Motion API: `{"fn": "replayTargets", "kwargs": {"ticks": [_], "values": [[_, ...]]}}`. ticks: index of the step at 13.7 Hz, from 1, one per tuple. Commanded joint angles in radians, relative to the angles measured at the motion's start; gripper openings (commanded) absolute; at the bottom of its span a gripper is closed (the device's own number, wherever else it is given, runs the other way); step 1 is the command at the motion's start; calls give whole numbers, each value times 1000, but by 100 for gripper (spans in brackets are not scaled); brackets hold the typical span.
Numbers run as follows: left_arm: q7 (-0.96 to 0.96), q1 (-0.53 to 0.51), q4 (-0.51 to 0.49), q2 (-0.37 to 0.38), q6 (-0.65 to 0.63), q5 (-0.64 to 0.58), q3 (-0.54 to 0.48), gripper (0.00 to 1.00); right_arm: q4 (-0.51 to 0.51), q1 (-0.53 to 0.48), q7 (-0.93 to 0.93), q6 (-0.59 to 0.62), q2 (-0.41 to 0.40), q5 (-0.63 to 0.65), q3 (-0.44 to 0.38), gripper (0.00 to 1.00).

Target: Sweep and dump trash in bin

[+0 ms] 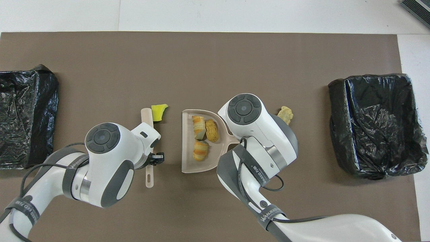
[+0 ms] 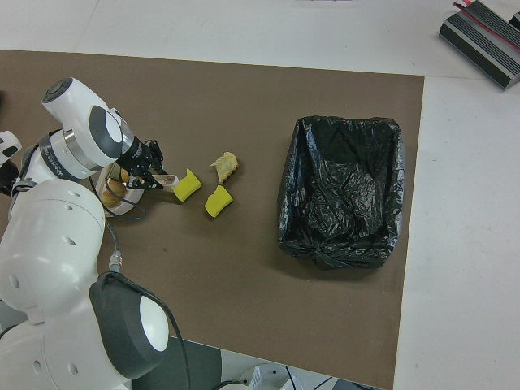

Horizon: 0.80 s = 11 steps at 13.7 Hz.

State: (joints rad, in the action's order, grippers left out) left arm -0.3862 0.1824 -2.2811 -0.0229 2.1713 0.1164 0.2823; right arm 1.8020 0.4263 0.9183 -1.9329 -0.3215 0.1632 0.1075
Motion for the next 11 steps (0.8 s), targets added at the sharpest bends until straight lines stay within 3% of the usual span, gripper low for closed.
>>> {"fn": "replayTargets", "kwargs": {"ticks": [1, 4, 6, 11], "values": [[111, 90, 49, -40, 13, 74, -6, 0, 40, -4, -6, -23, 24, 7, 6, 0], [142, 161, 60, -37, 10, 92, -8, 0, 42, -4, -6, -23, 25, 6, 6, 0], [144, 154, 58, -34, -11, 92, -9, 0, 43, -4, -6, -23, 25, 6, 6, 0], [148, 180, 109, -37, -155, 94, -5, 0, 43, -4, -7, -23, 25, 6, 6, 0]]}}
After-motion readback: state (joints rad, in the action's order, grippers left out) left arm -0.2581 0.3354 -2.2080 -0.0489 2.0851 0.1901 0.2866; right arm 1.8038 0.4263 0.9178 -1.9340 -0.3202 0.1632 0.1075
